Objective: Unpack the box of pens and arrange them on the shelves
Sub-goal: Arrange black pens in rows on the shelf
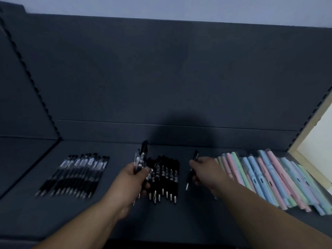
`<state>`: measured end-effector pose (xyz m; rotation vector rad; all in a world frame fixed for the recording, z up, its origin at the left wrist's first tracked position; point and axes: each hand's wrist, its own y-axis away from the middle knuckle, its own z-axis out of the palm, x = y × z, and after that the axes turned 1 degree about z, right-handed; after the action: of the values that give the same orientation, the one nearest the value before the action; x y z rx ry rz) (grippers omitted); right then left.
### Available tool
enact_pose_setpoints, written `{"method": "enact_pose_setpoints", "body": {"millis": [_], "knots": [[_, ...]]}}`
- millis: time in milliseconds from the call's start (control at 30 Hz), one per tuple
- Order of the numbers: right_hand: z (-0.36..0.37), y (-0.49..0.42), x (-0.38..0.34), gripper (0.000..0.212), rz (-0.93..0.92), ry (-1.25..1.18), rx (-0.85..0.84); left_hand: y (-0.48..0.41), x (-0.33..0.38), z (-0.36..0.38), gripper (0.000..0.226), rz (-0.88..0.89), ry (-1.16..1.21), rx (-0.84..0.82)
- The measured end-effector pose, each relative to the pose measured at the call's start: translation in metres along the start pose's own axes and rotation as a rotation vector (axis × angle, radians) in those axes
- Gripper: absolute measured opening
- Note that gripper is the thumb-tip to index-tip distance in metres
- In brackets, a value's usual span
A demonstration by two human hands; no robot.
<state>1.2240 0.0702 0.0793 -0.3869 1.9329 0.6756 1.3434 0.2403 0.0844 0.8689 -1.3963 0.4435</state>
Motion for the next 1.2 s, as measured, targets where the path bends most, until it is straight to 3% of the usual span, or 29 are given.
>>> {"method": "enact_pose_setpoints", "body": {"millis": [67,200,333,467,567,633,700,800,867,967,1200], "knots": [[0.007,0.000,0.007,0.009,-0.001,0.198,-0.101,0.005,-0.003,0.001,0.008,0.003,0.033,0.047],[0.015,0.003,0.013,0.032,-0.162,0.525,-0.157,0.016,-0.007,0.003,0.005,0.000,0.050,0.057],[0.015,0.012,0.015,0.029,-0.272,0.560,-0.175,0.023,-0.009,0.010,0.006,0.005,0.136,0.039],[0.014,0.021,0.013,0.028,-0.319,0.385,-0.014,0.030,-0.007,0.018,0.008,0.008,0.146,-0.028],[0.020,0.032,0.003,0.036,-0.089,-0.029,-0.195,0.033,-0.007,0.024,0.014,0.033,0.106,-0.086],[0.023,0.038,0.000,0.029,0.022,-0.196,-0.328,0.036,-0.008,0.029,0.015,0.052,0.049,-0.113],[0.020,0.040,-0.002,0.018,0.063,-0.320,-0.356,0.038,-0.010,0.033,0.014,0.077,-0.028,-0.115],[0.010,0.037,-0.003,0.020,0.123,-0.460,-0.322,0.040,-0.009,0.034,0.014,0.120,-0.159,-0.101],[0.008,0.037,-0.002,0.026,0.150,-0.526,-0.351,0.041,-0.010,0.037,0.025,0.135,-0.204,-0.105],[0.009,0.040,-0.001,0.026,0.164,-0.512,-0.441,0.041,-0.009,0.044,0.023,0.139,-0.209,-0.154],[-0.001,0.037,0.003,0.008,0.184,-0.444,-0.421,0.035,-0.009,0.048,0.020,0.052,-0.093,-0.229]]}}
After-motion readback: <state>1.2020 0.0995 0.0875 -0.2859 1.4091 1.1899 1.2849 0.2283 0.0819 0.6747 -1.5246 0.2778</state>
